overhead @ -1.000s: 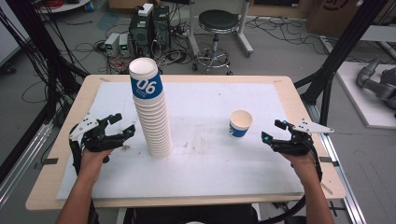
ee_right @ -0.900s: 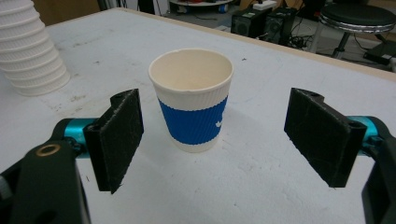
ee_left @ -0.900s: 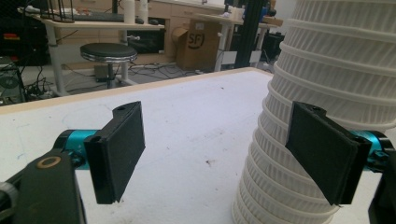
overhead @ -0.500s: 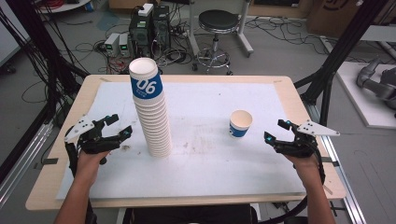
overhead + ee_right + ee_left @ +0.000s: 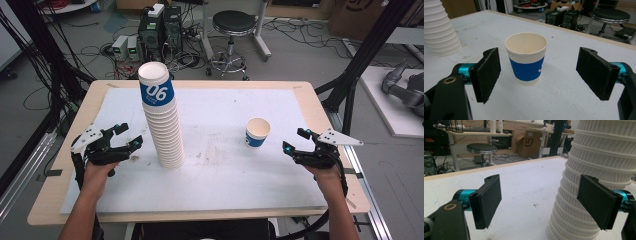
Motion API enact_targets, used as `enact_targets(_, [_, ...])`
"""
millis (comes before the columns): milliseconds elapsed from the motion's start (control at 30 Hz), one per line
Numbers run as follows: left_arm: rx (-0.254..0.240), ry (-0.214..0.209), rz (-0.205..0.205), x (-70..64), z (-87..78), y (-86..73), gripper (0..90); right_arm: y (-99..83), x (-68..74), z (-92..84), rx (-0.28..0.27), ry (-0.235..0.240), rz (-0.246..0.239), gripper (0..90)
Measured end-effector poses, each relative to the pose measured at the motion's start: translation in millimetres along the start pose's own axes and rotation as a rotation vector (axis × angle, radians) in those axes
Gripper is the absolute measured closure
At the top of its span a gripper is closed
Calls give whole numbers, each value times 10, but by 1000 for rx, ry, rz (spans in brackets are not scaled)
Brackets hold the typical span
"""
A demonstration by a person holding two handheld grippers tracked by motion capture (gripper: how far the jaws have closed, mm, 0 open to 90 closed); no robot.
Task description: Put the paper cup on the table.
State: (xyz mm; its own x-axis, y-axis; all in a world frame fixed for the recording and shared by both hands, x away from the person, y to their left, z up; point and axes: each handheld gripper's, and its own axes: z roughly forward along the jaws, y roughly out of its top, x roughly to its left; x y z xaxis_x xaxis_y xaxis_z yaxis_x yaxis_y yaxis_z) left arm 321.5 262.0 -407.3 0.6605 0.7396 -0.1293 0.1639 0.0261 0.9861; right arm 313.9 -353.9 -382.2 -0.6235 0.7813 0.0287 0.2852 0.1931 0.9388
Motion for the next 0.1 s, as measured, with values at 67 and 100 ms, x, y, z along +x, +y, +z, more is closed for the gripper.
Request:
enact_targets(67, [4,2,1,6,6,-8,195,3,2,1,0,0,0,199])
enact_targets(100, [6,3,0,11,9,-16,195,6,3,0,-1,1,-2,200])
